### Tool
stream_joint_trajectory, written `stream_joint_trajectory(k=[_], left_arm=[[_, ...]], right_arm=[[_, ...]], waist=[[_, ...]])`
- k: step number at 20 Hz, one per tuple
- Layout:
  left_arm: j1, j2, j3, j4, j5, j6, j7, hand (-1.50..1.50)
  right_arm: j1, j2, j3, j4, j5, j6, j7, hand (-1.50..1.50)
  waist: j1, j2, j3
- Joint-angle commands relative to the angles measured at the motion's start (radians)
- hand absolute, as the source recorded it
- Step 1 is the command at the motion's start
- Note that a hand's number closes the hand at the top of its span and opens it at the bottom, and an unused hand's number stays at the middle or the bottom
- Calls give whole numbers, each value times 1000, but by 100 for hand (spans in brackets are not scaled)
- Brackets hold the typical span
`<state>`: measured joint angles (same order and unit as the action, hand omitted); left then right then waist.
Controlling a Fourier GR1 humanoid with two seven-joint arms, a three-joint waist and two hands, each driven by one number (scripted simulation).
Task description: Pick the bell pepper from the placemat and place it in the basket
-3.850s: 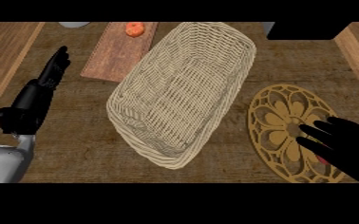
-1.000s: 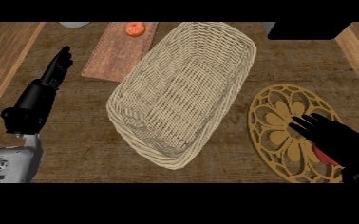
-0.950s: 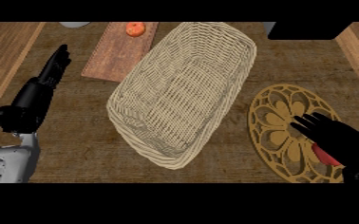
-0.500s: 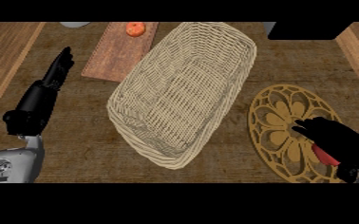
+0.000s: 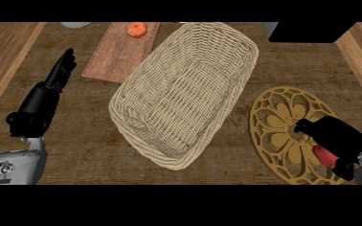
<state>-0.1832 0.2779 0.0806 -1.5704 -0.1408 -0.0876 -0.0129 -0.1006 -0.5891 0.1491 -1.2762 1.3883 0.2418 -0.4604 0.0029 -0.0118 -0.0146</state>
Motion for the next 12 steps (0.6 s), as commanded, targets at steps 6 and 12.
stream_joint_trajectory(k=[6,12], left_arm=[[-11,3,22,16,-10,7,21,0],[55,20,46,-2,2,-3,-10,0]], right_arm=[[66,162,-165,22,-45,-1,281,150],[173,330,-401,-113,-136,-56,627,150]], waist=[[-35,8,15],[-64,-4,12]])
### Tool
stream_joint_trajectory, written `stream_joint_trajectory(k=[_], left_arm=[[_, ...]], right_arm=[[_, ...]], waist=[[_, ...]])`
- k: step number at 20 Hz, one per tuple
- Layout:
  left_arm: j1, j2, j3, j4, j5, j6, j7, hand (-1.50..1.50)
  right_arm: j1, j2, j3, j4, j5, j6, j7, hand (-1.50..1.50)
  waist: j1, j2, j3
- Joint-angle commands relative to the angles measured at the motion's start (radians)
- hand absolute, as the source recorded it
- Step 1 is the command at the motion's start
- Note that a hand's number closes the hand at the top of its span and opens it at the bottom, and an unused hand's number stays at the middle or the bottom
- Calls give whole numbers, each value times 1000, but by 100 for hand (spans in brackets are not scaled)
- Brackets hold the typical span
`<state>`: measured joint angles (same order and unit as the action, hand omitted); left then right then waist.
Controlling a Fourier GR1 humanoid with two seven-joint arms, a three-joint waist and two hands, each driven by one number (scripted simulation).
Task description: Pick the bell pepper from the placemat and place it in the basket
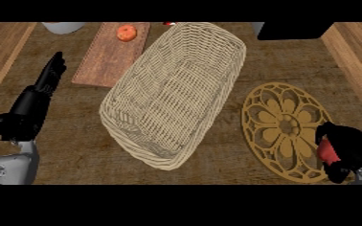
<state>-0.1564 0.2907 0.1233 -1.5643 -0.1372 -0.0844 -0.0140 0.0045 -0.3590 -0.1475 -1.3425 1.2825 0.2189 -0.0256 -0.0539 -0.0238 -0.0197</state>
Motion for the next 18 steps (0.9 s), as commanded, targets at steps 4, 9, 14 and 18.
stream_joint_trajectory(k=[4,9,14,18], left_arm=[[-20,5,-3,4,8,-17,26,0],[19,-7,-14,-29,4,-17,18,0],[-23,7,-3,-9,-2,-14,14,0],[-47,-21,-33,26,-25,-4,6,0]], right_arm=[[101,240,-72,-299,5,-103,351,150],[28,318,-102,-554,-131,-209,324,150],[-72,357,30,-794,-306,-172,432,150],[-155,358,142,-1018,-211,-5,597,150]], waist=[[8,14,17],[23,7,18],[33,11,18],[40,17,17]])
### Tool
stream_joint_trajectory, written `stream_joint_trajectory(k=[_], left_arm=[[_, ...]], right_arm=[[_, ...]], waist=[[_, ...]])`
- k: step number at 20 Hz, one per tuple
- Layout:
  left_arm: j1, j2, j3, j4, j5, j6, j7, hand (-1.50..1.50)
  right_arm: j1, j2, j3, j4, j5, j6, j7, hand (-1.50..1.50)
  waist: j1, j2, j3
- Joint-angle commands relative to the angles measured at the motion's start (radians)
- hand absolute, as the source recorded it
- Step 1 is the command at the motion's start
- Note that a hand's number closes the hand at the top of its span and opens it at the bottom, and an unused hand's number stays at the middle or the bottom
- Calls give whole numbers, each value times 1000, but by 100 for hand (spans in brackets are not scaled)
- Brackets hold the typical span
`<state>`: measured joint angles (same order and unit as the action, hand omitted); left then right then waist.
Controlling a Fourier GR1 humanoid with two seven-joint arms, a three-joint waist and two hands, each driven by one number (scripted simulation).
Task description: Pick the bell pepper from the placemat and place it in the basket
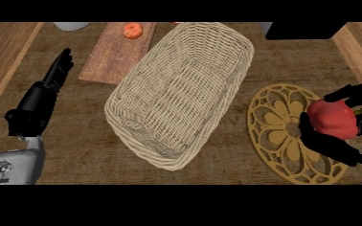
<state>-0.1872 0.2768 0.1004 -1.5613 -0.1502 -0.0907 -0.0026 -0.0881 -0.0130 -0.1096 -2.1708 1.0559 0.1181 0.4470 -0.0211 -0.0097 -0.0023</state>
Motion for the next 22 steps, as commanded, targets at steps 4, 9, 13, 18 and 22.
stream_joint_trajectory(k=[4,9,13,18,22], left_arm=[[-41,10,2,6,23,-38,25,0],[-27,-22,-27,2,-12,-9,4,0],[-37,5,3,-21,5,-24,27,0],[-43,-27,-30,-3,-22,-9,3,0],[-37,-31,-30,-53,-4,-21,65,0]], right_arm=[[-348,12,135,-176,0,280,315,150],[-665,13,151,9,-80,331,570,150],[-833,13,148,174,-148,319,652,150],[-977,13,165,412,-166,189,710,150],[-990,13,192,490,-241,175,767,150]], waist=[[30,6,-1],[36,8,0],[39,7,1],[45,11,1],[42,7,2]])
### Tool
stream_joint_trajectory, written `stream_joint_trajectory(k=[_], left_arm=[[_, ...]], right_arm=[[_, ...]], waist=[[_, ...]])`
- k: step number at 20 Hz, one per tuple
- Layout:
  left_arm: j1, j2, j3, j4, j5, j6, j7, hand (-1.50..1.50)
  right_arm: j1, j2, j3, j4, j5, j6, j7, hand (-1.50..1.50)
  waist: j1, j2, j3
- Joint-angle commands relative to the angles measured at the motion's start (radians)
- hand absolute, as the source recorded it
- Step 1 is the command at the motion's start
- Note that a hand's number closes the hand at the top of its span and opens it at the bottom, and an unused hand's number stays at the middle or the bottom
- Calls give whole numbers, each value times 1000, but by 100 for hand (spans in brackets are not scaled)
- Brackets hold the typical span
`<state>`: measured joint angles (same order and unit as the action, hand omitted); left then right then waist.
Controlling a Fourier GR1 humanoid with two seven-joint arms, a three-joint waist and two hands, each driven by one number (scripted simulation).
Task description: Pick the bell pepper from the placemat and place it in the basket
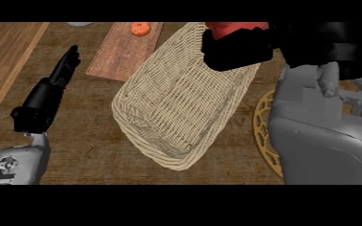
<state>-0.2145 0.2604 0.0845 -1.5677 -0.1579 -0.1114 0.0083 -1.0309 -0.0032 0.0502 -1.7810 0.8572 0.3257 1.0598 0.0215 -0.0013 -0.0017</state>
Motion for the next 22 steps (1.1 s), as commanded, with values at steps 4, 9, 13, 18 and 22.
stream_joint_trajectory(k=[4,9,13,18,22], left_arm=[[-12,14,20,39,19,-27,-22,0],[36,12,16,-17,1,-11,-15,0],[-17,2,23,3,6,0,26,0],[-26,32,60,29,27,-19,-5,0],[50,-15,5,-46,-9,4,2,0]], right_arm=[[-113,3,79,224,-121,-49,234,150],[-52,3,54,324,-62,5,173,150],[-93,3,98,418,-23,92,196,150],[-115,2,126,414,-51,217,193,150],[-74,3,118,400,-151,143,218,-150]], waist=[[2,0,0],[-13,-2,1],[-21,-2,0],[-30,-5,0],[-11,-6,1]])
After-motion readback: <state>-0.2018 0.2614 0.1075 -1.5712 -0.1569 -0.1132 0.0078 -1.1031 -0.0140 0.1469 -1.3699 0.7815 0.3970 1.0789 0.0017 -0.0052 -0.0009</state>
